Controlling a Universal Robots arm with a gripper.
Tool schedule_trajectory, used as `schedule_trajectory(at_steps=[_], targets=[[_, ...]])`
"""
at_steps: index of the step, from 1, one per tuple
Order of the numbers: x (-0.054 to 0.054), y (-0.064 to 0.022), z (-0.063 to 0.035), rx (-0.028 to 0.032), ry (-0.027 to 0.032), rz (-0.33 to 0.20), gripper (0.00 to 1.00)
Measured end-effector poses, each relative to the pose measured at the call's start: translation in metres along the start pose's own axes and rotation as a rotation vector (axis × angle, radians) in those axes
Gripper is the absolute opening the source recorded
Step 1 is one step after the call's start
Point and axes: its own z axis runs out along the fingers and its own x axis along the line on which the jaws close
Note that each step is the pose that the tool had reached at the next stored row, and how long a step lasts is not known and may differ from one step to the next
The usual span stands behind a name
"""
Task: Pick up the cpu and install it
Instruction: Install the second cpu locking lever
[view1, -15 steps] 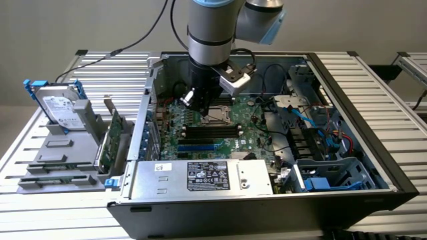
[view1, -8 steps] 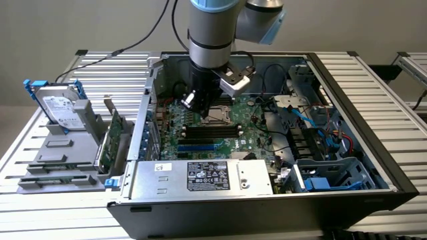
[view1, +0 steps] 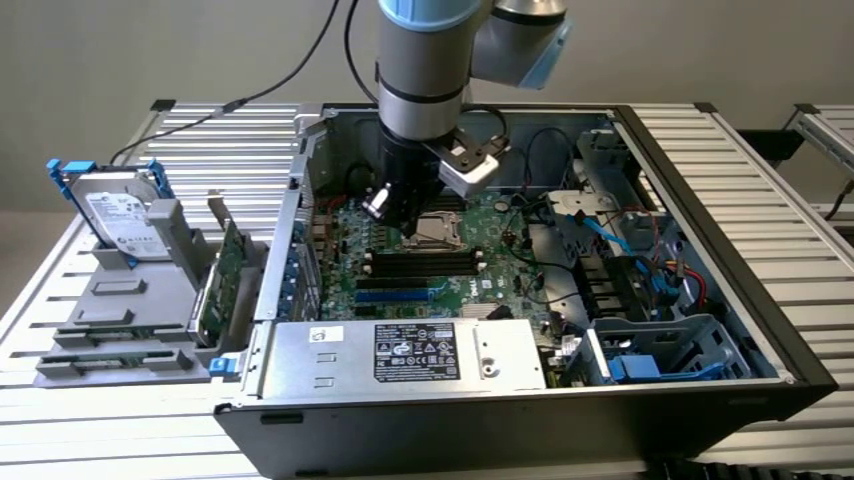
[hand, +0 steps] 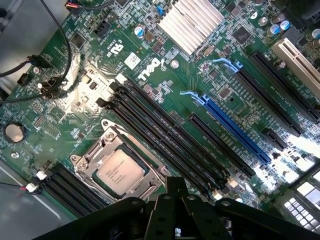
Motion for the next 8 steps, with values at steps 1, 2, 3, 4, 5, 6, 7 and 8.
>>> schedule_trajectory(at_steps=[1, 2, 3, 4, 5, 6, 7, 8], targets=[[0.0000, 0.0001, 0.0003, 0.0001, -0.0003, 0.000, 0.11], [-0.0001, 0.0001, 0.0006, 0.0003, -0.0004, 0.000, 0.11], [-0.0001, 0.0002, 0.0010, 0.0007, -0.0008, 0.001, 0.11], [-0.0001, 0.0003, 0.0015, 0.0014, -0.0013, 0.001, 0.11], [-0.0002, 0.0004, 0.0022, 0.0027, -0.0026, 0.002, 0.11], [-0.0003, 0.0005, 0.0031, 0.0042, -0.0044, 0.003, 0.11], [-0.0004, 0.0006, 0.0041, 0.0055, -0.0058, 0.003, 0.11], [-0.0006, 0.0006, 0.0053, 0.0067, -0.0072, 0.003, 0.11]])
